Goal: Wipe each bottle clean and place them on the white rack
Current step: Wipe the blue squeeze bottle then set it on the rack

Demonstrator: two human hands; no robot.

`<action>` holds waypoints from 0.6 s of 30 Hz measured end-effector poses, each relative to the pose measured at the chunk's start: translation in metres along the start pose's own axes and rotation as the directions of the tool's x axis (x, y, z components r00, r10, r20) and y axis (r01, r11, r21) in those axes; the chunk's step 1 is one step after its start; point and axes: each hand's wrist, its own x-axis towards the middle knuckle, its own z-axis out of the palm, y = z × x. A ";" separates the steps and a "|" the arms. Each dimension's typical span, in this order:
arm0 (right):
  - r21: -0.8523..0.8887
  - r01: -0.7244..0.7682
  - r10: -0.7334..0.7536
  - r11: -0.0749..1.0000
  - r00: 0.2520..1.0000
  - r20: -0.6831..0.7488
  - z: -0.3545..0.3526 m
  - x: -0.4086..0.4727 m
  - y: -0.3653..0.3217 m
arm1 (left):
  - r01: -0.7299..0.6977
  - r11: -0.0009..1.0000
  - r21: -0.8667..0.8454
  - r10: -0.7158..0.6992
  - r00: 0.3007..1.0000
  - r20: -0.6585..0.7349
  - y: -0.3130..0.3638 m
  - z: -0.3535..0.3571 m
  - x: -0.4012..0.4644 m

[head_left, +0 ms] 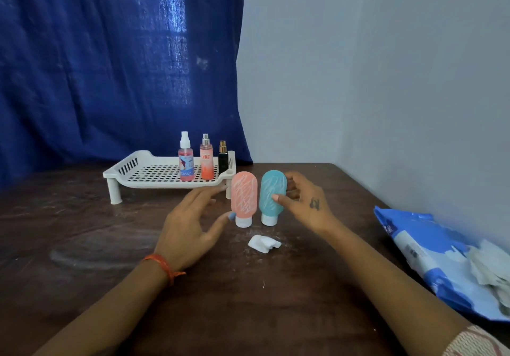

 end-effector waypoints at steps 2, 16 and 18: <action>0.023 -0.016 0.017 1.000 0.999 -0.036 -0.002 -0.001 0.001 | 0.034 0.998 -0.045 -0.034 0.999 0.006 0.001 0.001 0.002; 0.465 -0.007 -0.028 0.885 0.997 0.069 0.004 -0.027 -0.037 | 0.436 0.698 -0.567 -0.240 0.889 0.389 0.018 -0.005 0.008; 0.457 -0.028 -0.037 0.889 0.991 0.132 0.011 -0.031 -0.037 | 0.448 0.671 -0.591 -0.224 0.882 0.414 0.021 -0.005 0.008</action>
